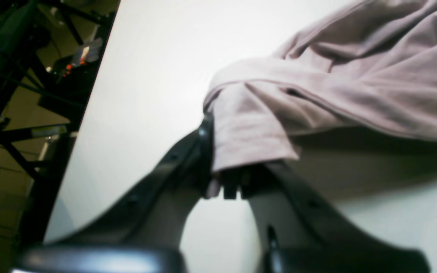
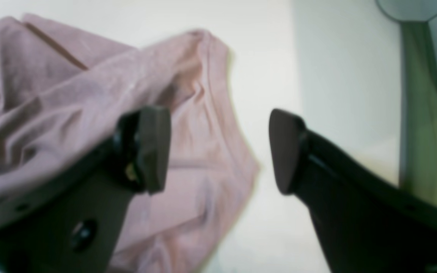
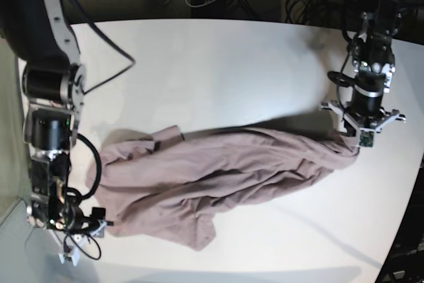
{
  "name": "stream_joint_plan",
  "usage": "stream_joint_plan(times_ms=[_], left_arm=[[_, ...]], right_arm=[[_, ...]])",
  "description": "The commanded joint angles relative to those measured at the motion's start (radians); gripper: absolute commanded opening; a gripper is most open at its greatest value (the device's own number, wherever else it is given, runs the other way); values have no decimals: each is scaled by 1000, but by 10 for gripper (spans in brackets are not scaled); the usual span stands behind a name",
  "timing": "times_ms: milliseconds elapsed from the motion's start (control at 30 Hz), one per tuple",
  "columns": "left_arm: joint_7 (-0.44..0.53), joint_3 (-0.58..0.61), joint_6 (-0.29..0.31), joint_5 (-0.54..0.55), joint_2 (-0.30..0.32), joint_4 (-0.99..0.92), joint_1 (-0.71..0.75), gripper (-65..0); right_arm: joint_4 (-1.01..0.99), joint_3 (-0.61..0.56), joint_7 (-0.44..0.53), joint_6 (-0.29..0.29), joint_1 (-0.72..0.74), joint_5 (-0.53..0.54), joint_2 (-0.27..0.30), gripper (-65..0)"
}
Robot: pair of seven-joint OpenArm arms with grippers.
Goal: Layout the t-shirt on the table in an organized manner, then fold the t-shirt properly
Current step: 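Pull the grippers apart to stretch the shirt across the table, then lift the held shirt edge with both grippers and drag it outward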
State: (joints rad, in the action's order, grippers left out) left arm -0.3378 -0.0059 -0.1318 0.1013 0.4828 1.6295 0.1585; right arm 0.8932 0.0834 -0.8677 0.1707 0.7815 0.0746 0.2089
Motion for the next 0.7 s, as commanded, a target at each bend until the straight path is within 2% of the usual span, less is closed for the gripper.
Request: stream_joint_plan(times_ms=[0, 67, 133, 233, 367, 467, 667], left_arm=[[27, -7, -13, -8, 15, 16, -12, -646], [27, -7, -13, -8, 14, 15, -17, -646], [27, -7, -13, -8, 12, 15, -21, -646], [27, -7, -13, -8, 14, 8, -26, -646], [27, -7, -13, -10, 12, 5, -38, -646], [27, -7, -13, -10, 9, 5, -44, -646], [27, -7, -13, -10, 7, 4, -46, -646]], right_arm=[[123, 3, -23, 0, -43, 23, 22, -244], [361, -1, -72, 0, -201, 54, 24, -244], [571, -4, -83, 0, -353, 57, -1, -240], [735, -6, -81, 0, -518, 55, -42, -240], [746, -15, -74, 0, -621, 55, -82, -242], [739, -66, -69, 0, -636, 54, -96, -242], [581, -124, 49, -1, -587, 54, -99, -243]])
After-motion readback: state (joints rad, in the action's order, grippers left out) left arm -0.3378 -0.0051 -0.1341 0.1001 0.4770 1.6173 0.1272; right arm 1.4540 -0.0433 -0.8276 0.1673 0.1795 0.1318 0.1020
